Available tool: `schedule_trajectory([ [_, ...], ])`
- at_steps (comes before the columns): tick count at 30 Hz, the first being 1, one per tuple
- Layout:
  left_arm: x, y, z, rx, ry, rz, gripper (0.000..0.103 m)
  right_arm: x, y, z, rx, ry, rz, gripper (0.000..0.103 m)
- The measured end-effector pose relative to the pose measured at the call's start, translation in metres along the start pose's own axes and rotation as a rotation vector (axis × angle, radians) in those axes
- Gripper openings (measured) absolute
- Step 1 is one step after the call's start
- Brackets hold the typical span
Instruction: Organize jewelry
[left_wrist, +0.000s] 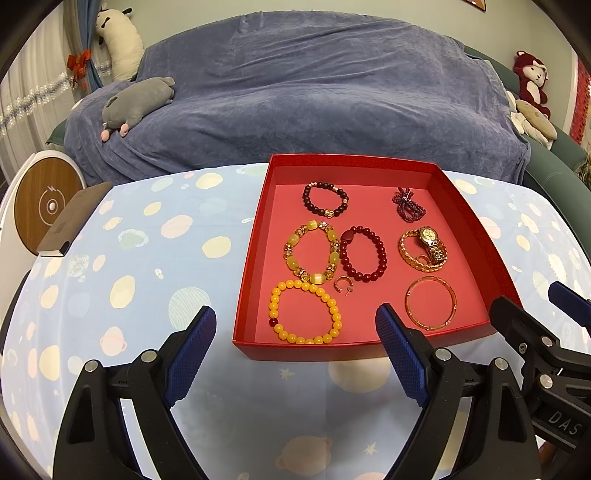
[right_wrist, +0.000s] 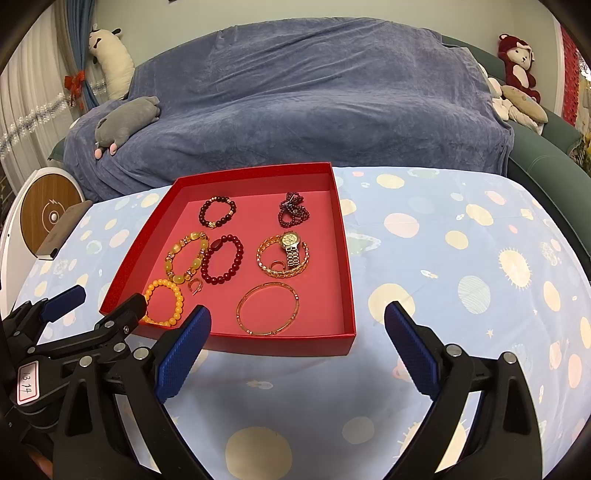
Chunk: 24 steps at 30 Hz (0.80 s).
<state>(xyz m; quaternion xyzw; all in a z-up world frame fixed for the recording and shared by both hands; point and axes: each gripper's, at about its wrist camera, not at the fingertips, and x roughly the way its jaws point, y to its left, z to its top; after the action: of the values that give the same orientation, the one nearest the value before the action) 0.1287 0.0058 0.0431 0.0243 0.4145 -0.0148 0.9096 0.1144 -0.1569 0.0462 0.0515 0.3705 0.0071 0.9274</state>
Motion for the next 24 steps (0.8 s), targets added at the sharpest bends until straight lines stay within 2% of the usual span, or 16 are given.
schedule_trajectory([
  [24, 0.0001, 0.0048, -0.0001, -0.021, -0.001, 0.005, 0.084, -0.0019, 0.0022, -0.0011, -0.003, -0.002, -0.001, 0.09],
])
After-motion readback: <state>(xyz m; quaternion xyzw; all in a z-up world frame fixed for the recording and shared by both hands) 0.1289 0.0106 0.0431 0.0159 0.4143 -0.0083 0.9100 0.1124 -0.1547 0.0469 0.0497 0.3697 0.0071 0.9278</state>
